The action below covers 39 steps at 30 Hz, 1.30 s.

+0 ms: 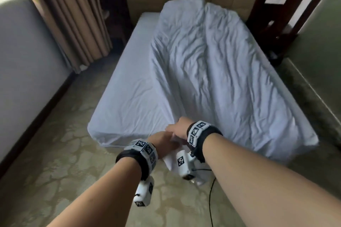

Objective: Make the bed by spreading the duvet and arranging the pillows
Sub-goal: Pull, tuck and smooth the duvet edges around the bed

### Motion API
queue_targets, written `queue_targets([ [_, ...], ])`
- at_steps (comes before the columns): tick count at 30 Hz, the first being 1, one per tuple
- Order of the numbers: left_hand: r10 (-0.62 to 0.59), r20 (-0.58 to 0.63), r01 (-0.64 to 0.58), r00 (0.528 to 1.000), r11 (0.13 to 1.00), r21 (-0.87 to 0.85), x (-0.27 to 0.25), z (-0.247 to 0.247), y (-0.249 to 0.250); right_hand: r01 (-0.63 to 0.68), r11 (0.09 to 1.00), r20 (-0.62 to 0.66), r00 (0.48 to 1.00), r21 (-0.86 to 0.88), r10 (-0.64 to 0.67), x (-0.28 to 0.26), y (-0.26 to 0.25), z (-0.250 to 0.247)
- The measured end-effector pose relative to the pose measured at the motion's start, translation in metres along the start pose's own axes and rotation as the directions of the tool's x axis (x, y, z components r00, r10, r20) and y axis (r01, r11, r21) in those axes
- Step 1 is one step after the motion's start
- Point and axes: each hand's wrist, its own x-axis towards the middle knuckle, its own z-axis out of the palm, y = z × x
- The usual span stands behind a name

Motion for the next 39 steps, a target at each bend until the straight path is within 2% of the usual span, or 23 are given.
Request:
queue_targets([
  [2,0.021,0.03,-0.021,0.999,1.0,0.016,0.001,-0.009,0.016,0.056,0.997,-0.061,0.996,-0.052,-0.059,-0.003,0.0,-0.021],
  [4,0.036,0.074,-0.031,0.997,0.997,-0.069,0.009,-0.018,0.03,0.079,0.992,-0.104,0.991,-0.1,-0.089,-0.003,0.005,-0.041],
  [6,0.018,0.157,0.029,0.987,0.956,-0.293,0.017,-0.027,0.041,0.084,0.984,-0.12,0.987,-0.158,-0.104,-0.002,0.014,-0.06],
  [8,-0.031,0.221,0.149,0.975,0.826,-0.543,0.026,-0.04,0.052,0.086,0.98,-0.107,0.989,-0.18,-0.106,0.0,0.03,-0.084],
  [9,-0.078,0.213,0.198,0.974,0.748,-0.634,0.032,-0.046,0.058,0.086,0.979,-0.096,0.99,-0.184,-0.105,0.002,0.04,-0.096],
  [11,-0.19,0.116,0.212,0.975,0.643,-0.736,0.047,-0.057,0.072,0.093,0.974,-0.078,0.991,-0.206,-0.111,0.005,0.059,-0.12],
  [14,-0.377,-0.038,0.197,0.925,0.566,-0.801,0.076,-0.063,0.093,0.086,0.958,-0.035,0.994,-0.274,-0.1,0.013,0.08,-0.154],
  [16,-0.431,-0.021,0.233,0.902,0.528,-0.817,0.095,-0.062,0.11,0.089,0.956,-0.042,0.994,-0.28,-0.105,0.016,0.094,-0.175],
  [20,-0.455,0.051,0.315,0.889,0.528,-0.789,0.136,-0.059,0.142,0.088,0.952,-0.059,0.992,-0.292,-0.11,0.014,0.121,-0.203],
  [23,-0.489,0.113,0.392,0.865,0.519,-0.759,0.174,-0.055,0.158,0.068,0.972,-0.04,0.996,-0.224,-0.078,0.028,0.148,-0.209],
  [26,-0.539,0.172,0.49,0.825,0.529,-0.692,0.214,-0.048,0.168,0.031,0.976,0.011,1.0,-0.215,-0.029,0.043,0.176,-0.21],
  [29,-0.549,0.202,0.531,0.811,0.545,-0.649,0.263,-0.04,0.175,-0.022,0.967,0.099,0.994,-0.253,0.049,0.061,0.198,-0.215],
  [31,-0.535,0.229,0.54,0.813,0.545,-0.641,0.296,-0.033,0.184,-0.047,0.953,0.154,0.983,-0.299,0.097,0.072,0.211,-0.225],
  [36,-0.455,0.246,0.508,0.856,0.647,-0.569,0.347,-0.009,0.208,-0.1,0.928,0.221,0.957,-0.36,0.188,0.092,0.228,-0.253],
  [39,-0.421,0.226,0.467,0.879,0.662,-0.586,0.365,0.002,0.215,-0.169,0.939,0.215,0.947,-0.3,0.239,0.104,0.239,-0.256],
])
